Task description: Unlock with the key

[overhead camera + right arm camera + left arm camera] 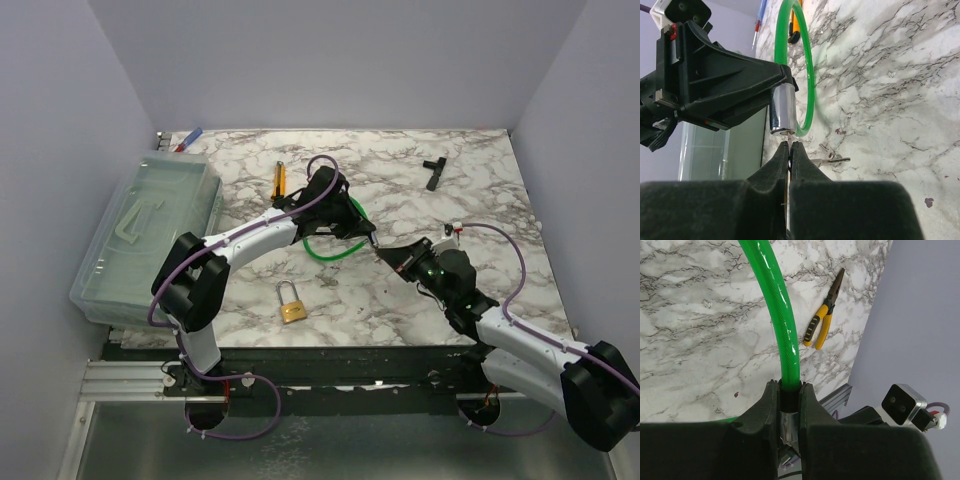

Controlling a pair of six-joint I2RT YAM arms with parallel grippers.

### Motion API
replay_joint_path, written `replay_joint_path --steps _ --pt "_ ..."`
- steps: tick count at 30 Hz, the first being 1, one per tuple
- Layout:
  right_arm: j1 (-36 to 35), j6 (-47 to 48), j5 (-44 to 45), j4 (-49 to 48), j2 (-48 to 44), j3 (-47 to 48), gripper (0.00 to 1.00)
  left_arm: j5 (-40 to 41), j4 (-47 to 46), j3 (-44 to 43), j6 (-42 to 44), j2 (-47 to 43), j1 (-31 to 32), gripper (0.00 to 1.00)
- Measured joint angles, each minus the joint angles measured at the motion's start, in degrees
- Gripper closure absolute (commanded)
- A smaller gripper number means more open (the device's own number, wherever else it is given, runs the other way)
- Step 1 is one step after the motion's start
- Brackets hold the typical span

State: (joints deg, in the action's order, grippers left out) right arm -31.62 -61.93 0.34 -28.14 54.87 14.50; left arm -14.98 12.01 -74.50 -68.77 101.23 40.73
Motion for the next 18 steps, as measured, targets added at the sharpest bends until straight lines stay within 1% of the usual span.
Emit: replay_joint_path --steps 8,9,11,12,13,15,17,18 --pt "0.0 0.8 0.2 -2.3 0.9 0.0 1.00 0.3 -0.3 0.0 -0.3 -0.6 0.0 1.00" --pt "0.0 1.0 0.2 -2.7 1.2 0.0 0.98 0.4 -0.4 0.0 -0.3 -0.7 0.0 1.00" --pt "0.0 1.6 0.2 -2.9 1.5 0.1 0.91 0.7 -0.4 0.0 -0.4 -0.7 -0.1 1.00" --pt "0.0 1.9 0.2 -2.8 1.6 0.3 0.85 0.8 -0.4 0.1 -0.4 -0.7 -0.1 1.00" --pt "0.0 2.1 0.2 -2.6 1.6 0.5 0.75 1.0 -0.4 0.1 -0.4 -0.7 -0.1 1.00" --pt "-0.1 2.6 0.2 -2.0 1.6 1.3 0.62 0.8 -0.3 0.1 -0.3 -0.7 -0.1 1.00" --pt "-0.1 3.3 0.0 -1.3 0.7 2.4 0.54 0.5 -0.2 0.1 -0.3 -0.7 0.3 1.00" --pt "-0.1 3.5 0.0 -0.8 -0.3 2.4 0.53 0.2 -0.2 0.1 -0.3 -0.7 0.2 1.00"
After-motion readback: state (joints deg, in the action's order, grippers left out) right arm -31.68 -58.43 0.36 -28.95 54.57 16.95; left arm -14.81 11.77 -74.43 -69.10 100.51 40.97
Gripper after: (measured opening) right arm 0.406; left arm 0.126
